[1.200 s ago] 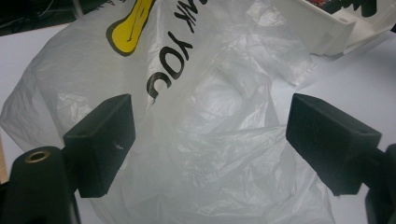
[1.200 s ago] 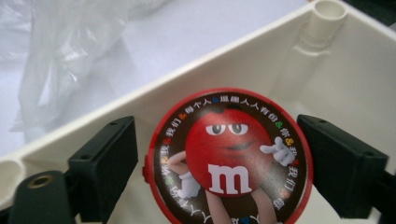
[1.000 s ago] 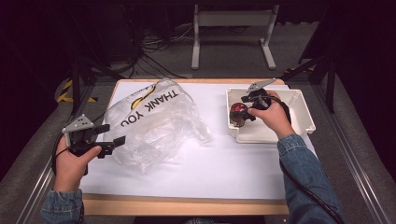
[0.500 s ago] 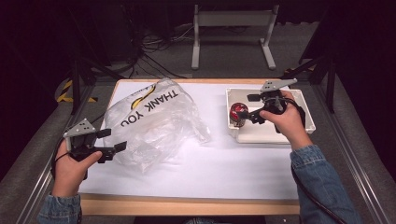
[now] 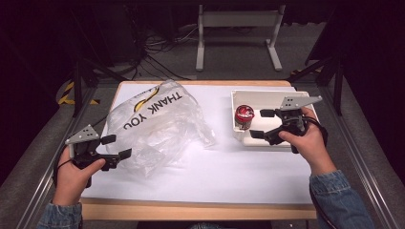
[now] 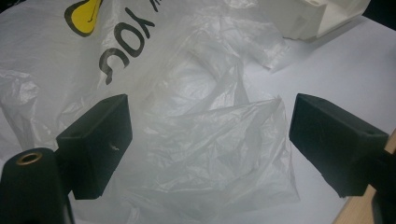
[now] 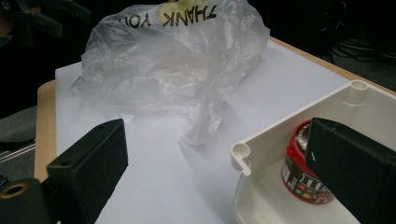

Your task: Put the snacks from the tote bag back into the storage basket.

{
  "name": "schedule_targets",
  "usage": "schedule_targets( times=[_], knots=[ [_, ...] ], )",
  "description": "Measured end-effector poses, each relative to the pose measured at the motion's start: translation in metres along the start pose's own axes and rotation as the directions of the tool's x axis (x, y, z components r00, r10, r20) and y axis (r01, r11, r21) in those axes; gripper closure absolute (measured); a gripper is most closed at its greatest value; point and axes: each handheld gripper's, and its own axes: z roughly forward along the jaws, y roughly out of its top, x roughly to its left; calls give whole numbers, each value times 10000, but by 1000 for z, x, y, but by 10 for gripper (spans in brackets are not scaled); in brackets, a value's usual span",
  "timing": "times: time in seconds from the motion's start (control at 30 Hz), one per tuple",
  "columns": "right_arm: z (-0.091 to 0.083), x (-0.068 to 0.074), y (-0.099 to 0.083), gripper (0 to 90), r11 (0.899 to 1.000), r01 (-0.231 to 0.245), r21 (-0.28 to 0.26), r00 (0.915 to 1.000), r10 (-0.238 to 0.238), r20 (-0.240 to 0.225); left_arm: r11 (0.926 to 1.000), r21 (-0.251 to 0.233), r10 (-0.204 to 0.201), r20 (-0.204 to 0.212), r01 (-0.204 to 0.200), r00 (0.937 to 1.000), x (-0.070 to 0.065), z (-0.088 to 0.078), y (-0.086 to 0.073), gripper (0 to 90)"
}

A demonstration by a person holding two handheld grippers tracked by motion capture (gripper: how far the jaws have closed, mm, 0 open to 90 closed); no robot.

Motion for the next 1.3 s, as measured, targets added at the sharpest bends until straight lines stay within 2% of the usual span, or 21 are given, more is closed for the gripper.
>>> schedule_targets(
  times=[0.2,0.23,0.33,0.57,0.73,0.9,1.0,1.07,1.23,1.27,1.3],
  knots=[
    [-2,10,-19,40,9999,90,137,9995,-86,-289,9997,-90,220,17,-220,9998,0,0,-4,145],
    [-2,11,-22,40,9998,91,200,9995,-85,-316,9993,-76,370,10,-369,9993,0,0,-5,145],
    [0,15,-31,39,9997,121,204,9989,-111,-456,9989,-131,446,172,-444,9989,-3,1,-11,144],
    [2,22,-49,32,9991,-125,-411,9981,101,-600,9988,-5,486,420,-486,9979,-4,2,-18,132],
    [10,24,-62,22,9988,-147,-457,9977,116,-663,9984,-48,572,666,-570,9961,-2,4,-20,126],
    [18,25,-74,22,9993,-196,-329,9981,177,-585,9976,-117,683,883,-675,9938,4,10,-26,125],
    [24,26,-81,20,9999,142,-61,9990,-144,-431,9981,-28,617,956,-617,9935,6,11,-28,124],
    [28,25,-87,19,9997,255,-65,9991,-257,-336,9976,23,680,994,-686,9927,6,12,-29,124],
    [36,23,-98,20,10000,20,84,10000,-21,59,9956,223,872,1265,-907,9881,4,16,-30,118],
    [39,22,-102,22,9998,-20,210,9998,15,192,9949,240,943,1295,-982,9871,4,18,-30,116],
    [40,22,-104,23,9989,-191,435,9998,186,111,9943,260,993,1318,-1036,9863,3,20,-31,114]
  ],
)
